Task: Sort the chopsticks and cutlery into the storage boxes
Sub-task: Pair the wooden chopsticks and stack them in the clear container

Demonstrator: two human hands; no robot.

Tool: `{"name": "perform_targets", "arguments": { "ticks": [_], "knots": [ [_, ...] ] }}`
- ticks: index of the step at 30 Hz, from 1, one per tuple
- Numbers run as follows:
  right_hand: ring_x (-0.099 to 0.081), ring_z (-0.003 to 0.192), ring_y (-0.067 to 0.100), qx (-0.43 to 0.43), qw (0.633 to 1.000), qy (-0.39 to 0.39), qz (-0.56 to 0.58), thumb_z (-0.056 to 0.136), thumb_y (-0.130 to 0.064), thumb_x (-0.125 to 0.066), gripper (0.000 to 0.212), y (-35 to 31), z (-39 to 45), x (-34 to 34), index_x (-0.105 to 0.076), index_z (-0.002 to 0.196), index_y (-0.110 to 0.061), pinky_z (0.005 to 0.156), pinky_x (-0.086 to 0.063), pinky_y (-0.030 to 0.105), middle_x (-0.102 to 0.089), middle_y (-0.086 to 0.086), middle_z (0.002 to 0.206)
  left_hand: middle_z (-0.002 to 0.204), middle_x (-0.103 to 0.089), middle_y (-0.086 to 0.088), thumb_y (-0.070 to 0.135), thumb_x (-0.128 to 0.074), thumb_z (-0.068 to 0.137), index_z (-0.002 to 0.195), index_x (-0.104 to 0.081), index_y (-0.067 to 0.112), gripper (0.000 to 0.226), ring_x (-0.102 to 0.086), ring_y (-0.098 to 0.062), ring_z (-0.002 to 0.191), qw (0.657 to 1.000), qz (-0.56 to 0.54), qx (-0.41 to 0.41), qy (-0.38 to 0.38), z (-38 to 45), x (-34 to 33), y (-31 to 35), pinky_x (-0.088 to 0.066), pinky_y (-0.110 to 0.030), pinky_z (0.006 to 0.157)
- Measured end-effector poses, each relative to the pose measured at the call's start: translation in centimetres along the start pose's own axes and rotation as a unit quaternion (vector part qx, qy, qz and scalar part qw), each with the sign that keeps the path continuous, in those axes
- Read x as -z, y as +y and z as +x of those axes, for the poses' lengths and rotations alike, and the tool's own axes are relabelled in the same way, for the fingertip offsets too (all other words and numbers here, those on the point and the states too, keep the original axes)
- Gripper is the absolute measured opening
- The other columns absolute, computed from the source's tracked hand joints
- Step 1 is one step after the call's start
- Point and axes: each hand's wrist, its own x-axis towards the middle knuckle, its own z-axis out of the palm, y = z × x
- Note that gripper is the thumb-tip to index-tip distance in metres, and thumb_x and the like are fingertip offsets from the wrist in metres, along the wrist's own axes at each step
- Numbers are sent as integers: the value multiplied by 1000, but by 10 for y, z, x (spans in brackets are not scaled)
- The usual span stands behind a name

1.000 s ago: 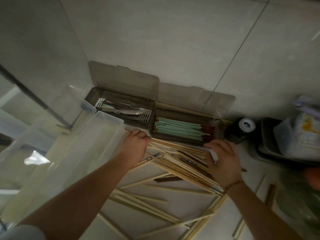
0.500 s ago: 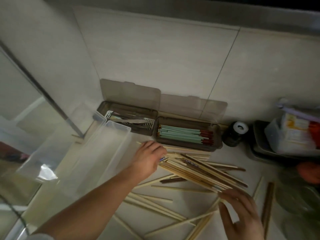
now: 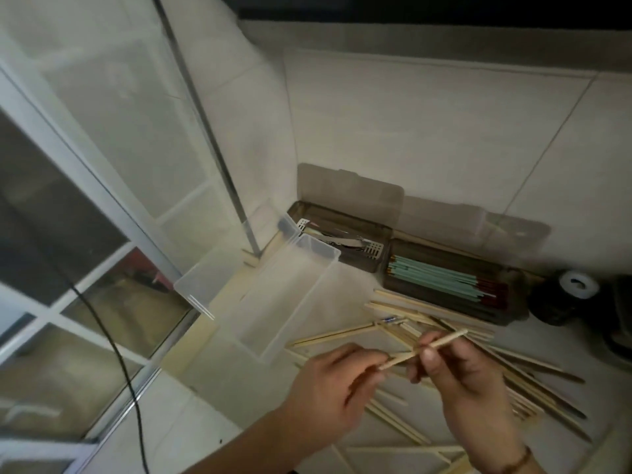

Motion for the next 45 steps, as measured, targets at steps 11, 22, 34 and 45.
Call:
{"name": "perform_targets", "arguments": {
  "ticks": [11, 22, 34, 45],
  "knots": [
    [-63, 65, 22, -130, 989, -60, -34, 92, 4, -49, 14, 34, 34, -115, -62, 91, -2, 59, -54, 30, -66, 12, 68, 57, -48, 12, 43, -47, 96, 93, -62, 28, 21, -42, -6, 47, 993, -54, 101, 1, -24, 59, -77, -35, -21, 48],
    [-62, 50, 20, -69, 969, 48, -234, 89, 0, -59, 40, 39, 85, -175, -51, 111, -32, 49, -51, 29, -69, 5, 67, 115, -60, 3, 43, -72, 78, 104, -68, 20, 35, -55, -18, 101, 980, 123, -125, -92, -56, 120, -175, -44, -29, 89],
    [-59, 93, 19, -114, 823, -129, -542, 92, -22, -50, 18, 101, 131, -225, -67, 93, -18, 80, -49, 28, -68, 4, 95, 89, -54, 11, 21, -60, 86, 93, -59, 26, 9, -54, -5, 82, 952, 102, -213, -196, -69, 104, -173, -47, -16, 74],
    [-61, 100, 23, -212, 752, -225, -582, 91, -13, -49, 20, 135, 131, -244, -65, 103, -8, 82, -51, 28, -64, 10, 110, 94, -61, 9, 14, -68, 84, 98, -62, 23, 18, -53, -7, 91, 964, 39, -198, -172, -72, 99, -180, -42, -14, 88]
  ]
}}
